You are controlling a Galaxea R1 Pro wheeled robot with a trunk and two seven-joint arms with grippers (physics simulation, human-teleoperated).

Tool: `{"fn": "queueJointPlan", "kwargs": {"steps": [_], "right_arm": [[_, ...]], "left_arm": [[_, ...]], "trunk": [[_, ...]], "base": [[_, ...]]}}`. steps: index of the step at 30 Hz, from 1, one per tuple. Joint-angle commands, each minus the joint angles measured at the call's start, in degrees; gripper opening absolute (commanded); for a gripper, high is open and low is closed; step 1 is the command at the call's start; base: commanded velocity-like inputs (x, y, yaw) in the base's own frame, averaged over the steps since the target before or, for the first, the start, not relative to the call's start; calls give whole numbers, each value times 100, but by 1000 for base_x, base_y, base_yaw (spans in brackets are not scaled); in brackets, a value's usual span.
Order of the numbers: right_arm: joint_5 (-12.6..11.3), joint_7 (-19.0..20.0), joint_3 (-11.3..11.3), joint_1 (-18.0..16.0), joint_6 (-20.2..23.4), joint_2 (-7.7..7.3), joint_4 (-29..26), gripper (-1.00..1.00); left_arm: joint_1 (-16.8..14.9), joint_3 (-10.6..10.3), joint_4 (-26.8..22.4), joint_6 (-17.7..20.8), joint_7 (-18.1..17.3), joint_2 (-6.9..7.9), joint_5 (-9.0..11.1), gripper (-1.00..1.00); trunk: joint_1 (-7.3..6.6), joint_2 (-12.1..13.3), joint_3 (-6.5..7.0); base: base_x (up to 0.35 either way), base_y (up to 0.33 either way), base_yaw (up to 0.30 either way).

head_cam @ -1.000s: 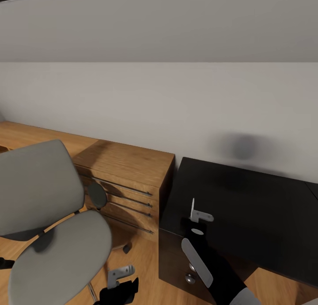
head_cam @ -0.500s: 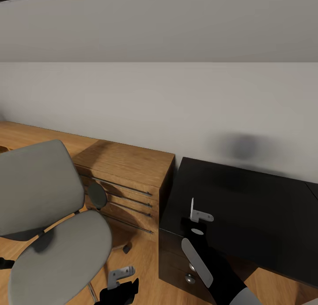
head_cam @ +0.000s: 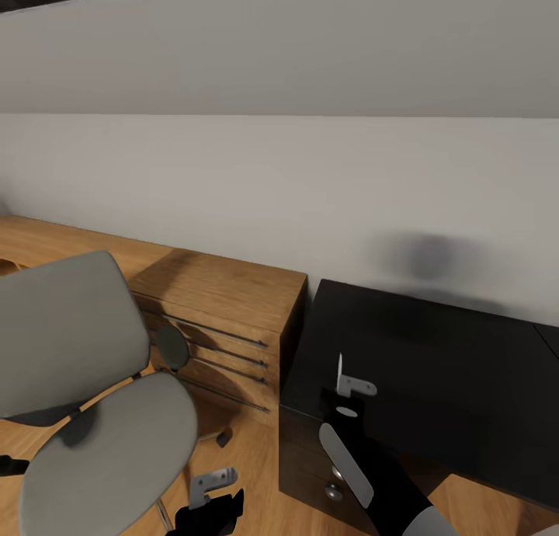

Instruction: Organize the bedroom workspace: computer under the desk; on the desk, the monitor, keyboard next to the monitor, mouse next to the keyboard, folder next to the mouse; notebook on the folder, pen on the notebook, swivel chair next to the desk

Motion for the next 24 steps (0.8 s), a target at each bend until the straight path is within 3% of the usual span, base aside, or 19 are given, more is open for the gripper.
{"fn": "queueJointPlan", "kwargs": {"steps": [1, 6, 15, 24], "right_arm": [[-99, -45, 7, -2, 31, -5, 152, -100], [-99, -45, 5, -2, -7, -10, 21, -100], [-89, -53, 14, 13, -41, -79, -774, -100], [-90, -54, 14, 15, -105, -85, -867, -100]], "left_arm": [[-9, -13, -8, -25, 23, 2, 34, 100], [-9, -13, -8, -25, 23, 3, 34, 100], [-9, -5, -8, -33, 32, 4, 17, 100], [-9, -5, -8, -35, 24, 4, 17, 100]], "trunk": [[-22, 38, 12], [-132, 239, 102], [-132, 239, 102], [-132, 239, 102]], "base": [[0, 0, 0], [0, 0, 0], [0, 0, 0], [-76, 43, 0]]}}
